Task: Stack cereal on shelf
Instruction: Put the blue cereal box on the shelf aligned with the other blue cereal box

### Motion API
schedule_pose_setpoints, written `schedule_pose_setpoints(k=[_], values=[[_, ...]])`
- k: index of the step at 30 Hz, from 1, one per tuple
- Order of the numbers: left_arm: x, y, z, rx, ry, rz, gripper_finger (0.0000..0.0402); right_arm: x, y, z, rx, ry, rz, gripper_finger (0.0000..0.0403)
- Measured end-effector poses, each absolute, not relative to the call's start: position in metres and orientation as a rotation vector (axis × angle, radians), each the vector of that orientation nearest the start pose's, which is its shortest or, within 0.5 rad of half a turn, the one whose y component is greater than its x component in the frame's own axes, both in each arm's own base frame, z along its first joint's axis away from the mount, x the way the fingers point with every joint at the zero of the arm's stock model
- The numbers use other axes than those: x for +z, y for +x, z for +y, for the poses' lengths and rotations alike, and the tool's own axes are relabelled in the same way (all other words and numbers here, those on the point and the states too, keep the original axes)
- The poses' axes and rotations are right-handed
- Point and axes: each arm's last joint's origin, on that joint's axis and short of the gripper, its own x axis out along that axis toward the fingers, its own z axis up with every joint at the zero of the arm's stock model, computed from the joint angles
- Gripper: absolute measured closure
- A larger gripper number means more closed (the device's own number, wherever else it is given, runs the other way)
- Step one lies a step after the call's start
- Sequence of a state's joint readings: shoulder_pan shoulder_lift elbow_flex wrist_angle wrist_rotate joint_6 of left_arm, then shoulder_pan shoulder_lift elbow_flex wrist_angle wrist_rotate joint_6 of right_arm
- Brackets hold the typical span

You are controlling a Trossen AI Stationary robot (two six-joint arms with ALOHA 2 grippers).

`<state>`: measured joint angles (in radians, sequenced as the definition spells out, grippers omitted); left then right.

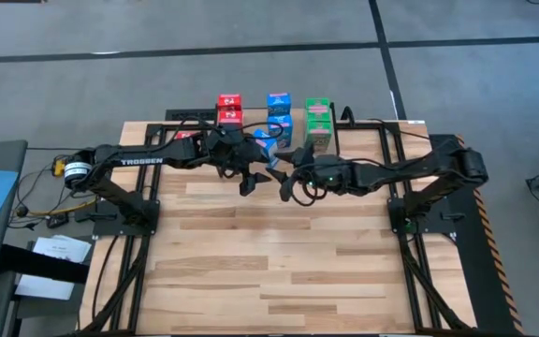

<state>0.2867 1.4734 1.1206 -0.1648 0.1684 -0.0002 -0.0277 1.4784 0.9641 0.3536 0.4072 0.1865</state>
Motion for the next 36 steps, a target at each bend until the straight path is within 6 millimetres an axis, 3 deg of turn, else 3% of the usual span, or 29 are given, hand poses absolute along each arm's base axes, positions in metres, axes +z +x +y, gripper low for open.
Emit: schedule_pose_setpoints(k=[8,16,22,36], values=[[0.291,0.317,0.088,0.112,-0.117,0.501,0.0108,0.286,0.332,-0.016,-0.368,0.160,0.096,0.0131],[0.291,0.317,0.088,0.108,-0.117,0.496,0.0108,0.286,0.332,-0.026,-0.396,0.164,0.095,0.0131],[0.293,0.318,0.088,0.106,-0.113,0.465,0.0108,0.287,0.332,-0.032,-0.319,0.224,0.083,0.0131],[0.293,0.318,0.088,0.103,-0.098,0.466,0.0108,0.287,0.332,-0.032,-0.320,0.284,0.067,0.0131]])
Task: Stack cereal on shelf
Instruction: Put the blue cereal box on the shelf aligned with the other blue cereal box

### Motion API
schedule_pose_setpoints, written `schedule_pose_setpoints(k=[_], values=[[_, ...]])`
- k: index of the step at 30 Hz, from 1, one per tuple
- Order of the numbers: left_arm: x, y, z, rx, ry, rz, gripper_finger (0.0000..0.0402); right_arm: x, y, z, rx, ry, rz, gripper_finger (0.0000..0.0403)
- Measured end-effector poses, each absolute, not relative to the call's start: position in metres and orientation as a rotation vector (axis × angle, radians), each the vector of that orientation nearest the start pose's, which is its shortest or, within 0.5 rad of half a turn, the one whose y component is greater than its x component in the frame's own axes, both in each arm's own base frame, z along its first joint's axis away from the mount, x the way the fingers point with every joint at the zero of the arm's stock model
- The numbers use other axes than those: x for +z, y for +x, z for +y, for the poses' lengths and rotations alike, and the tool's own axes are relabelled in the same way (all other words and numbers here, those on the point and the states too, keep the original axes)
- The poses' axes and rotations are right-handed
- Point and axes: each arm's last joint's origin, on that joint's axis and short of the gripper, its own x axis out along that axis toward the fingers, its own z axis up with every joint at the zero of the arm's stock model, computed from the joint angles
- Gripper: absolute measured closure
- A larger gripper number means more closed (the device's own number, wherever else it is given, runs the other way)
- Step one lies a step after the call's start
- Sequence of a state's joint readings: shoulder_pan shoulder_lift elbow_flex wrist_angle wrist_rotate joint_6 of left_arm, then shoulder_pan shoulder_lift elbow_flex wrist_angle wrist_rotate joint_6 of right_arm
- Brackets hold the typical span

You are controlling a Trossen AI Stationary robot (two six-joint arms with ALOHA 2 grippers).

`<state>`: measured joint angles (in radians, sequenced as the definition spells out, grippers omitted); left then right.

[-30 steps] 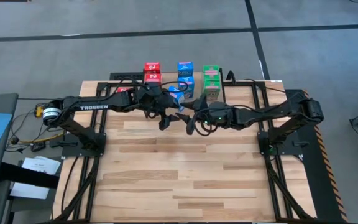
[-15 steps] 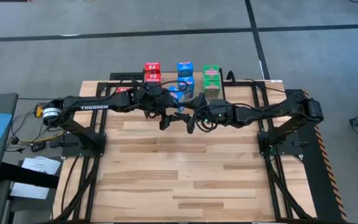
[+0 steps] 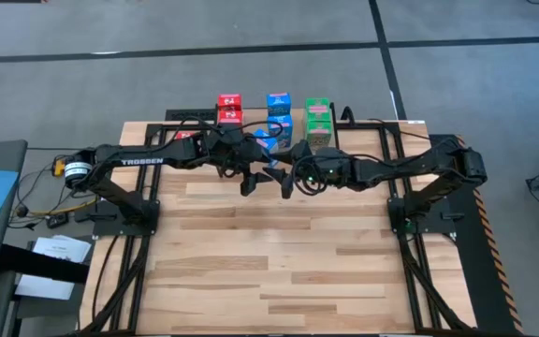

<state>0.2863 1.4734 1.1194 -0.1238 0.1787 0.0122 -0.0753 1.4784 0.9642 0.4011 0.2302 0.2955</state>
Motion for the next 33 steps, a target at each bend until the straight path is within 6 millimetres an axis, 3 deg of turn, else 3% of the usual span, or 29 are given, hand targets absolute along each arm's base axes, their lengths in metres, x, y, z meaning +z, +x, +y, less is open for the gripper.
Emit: schedule_pose_setpoints(k=[13,19,22,28,33], values=[[0.293,0.318,0.088,0.103,-0.096,0.465,0.0108,0.290,0.332,-0.035,-0.329,0.397,0.021,0.0131],[0.293,0.318,0.088,0.103,-0.095,0.465,0.0108,0.293,0.333,-0.026,-0.297,0.403,-0.007,0.0131],[0.293,0.318,0.088,0.103,-0.095,0.464,0.0108,0.292,0.333,-0.032,-0.316,0.403,-0.008,0.0131],[0.295,0.319,0.088,0.101,-0.090,0.455,0.0108,0.316,0.338,-0.039,-0.301,0.354,-0.030,0.0131],[0.295,0.319,0.089,0.109,-0.089,0.453,0.0108,0.326,0.348,-0.038,-0.284,0.298,0.150,0.0131]])
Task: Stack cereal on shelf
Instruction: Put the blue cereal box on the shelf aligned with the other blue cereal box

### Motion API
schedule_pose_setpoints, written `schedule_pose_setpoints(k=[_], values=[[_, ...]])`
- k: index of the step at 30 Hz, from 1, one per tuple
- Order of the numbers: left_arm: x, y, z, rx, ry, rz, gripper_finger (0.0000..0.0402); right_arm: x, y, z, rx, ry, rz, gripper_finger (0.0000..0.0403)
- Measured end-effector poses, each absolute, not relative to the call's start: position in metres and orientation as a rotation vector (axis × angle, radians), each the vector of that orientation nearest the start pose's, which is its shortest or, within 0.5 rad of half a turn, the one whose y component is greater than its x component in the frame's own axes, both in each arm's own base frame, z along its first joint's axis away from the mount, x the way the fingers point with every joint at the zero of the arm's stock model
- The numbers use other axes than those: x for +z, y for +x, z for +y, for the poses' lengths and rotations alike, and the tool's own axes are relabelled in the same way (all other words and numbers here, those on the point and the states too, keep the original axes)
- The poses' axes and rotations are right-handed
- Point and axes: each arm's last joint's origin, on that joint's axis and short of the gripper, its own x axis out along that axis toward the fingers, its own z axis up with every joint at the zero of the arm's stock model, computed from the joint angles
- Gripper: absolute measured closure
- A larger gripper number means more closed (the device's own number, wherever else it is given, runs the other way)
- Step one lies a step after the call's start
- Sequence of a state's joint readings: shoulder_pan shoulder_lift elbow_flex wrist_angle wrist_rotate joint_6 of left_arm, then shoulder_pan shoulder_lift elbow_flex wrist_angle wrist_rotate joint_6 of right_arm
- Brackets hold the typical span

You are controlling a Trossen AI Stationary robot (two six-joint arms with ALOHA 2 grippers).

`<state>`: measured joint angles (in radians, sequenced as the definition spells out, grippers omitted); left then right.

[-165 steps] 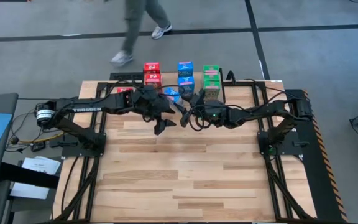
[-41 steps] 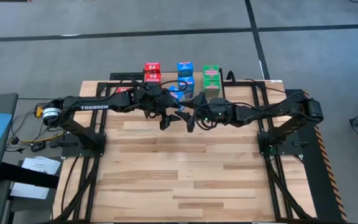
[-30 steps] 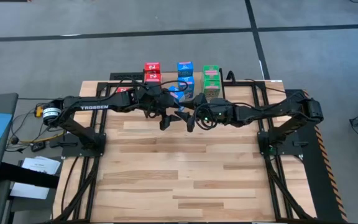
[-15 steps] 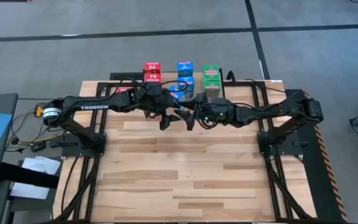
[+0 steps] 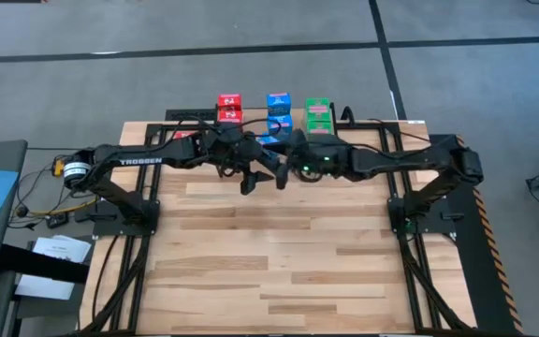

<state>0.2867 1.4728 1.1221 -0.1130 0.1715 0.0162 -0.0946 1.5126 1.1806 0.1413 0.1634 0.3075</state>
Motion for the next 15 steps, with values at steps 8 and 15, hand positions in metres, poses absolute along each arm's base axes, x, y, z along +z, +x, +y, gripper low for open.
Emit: schedule_pose_setpoints(k=[8,15], values=[[0.294,0.318,0.089,0.109,-0.091,0.467,0.0108,0.329,0.347,-0.034,-0.276,0.293,0.226,0.0131],[0.293,0.318,0.089,0.108,-0.085,0.472,0.0108,0.316,0.349,-0.035,-0.304,0.313,0.315,0.0131]])
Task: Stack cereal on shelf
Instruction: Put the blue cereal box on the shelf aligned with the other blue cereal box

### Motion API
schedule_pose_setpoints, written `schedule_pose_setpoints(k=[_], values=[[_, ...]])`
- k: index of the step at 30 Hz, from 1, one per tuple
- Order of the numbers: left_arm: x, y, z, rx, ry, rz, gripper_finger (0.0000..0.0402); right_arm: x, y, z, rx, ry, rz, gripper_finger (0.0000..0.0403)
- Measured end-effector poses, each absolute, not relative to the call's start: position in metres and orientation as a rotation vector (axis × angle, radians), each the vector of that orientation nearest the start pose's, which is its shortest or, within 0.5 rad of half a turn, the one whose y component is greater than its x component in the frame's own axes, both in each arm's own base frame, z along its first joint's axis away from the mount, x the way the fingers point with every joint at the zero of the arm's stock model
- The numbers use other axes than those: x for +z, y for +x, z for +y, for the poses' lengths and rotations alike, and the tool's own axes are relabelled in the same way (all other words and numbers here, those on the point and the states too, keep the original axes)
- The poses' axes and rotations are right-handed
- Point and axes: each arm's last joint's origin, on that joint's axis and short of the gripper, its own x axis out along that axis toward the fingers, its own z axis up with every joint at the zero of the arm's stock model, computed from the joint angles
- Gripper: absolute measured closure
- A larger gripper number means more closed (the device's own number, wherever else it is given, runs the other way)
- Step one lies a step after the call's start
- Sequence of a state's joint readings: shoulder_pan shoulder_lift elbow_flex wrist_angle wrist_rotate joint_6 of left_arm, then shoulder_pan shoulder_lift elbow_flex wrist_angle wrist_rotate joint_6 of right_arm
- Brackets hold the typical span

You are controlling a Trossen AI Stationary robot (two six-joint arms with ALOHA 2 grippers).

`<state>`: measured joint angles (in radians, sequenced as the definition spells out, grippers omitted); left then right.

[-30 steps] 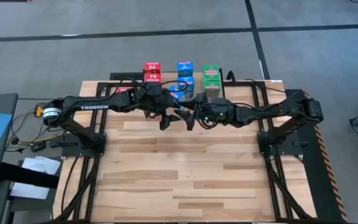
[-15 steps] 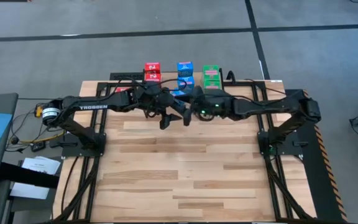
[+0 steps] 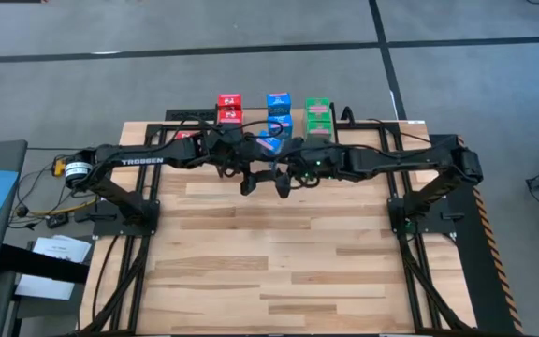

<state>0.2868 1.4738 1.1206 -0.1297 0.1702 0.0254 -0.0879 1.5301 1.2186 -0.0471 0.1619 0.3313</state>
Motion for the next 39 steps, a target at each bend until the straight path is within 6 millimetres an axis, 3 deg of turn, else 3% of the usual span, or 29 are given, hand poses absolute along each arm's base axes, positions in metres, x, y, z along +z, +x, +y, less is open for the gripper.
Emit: schedule_pose_setpoints(k=[7,18,39], values=[[0.292,0.318,0.088,0.098,-0.066,0.476,0.0108,0.301,0.357,-0.041,-0.352,0.342,0.351,0.0131],[0.292,0.317,0.088,0.105,-0.073,0.490,0.0108,0.294,0.355,-0.043,-0.441,0.343,0.396,0.0133],[0.286,0.314,0.089,0.113,-0.031,0.558,0.0108,0.293,0.352,-0.047,-0.583,0.329,0.379,0.0133]])
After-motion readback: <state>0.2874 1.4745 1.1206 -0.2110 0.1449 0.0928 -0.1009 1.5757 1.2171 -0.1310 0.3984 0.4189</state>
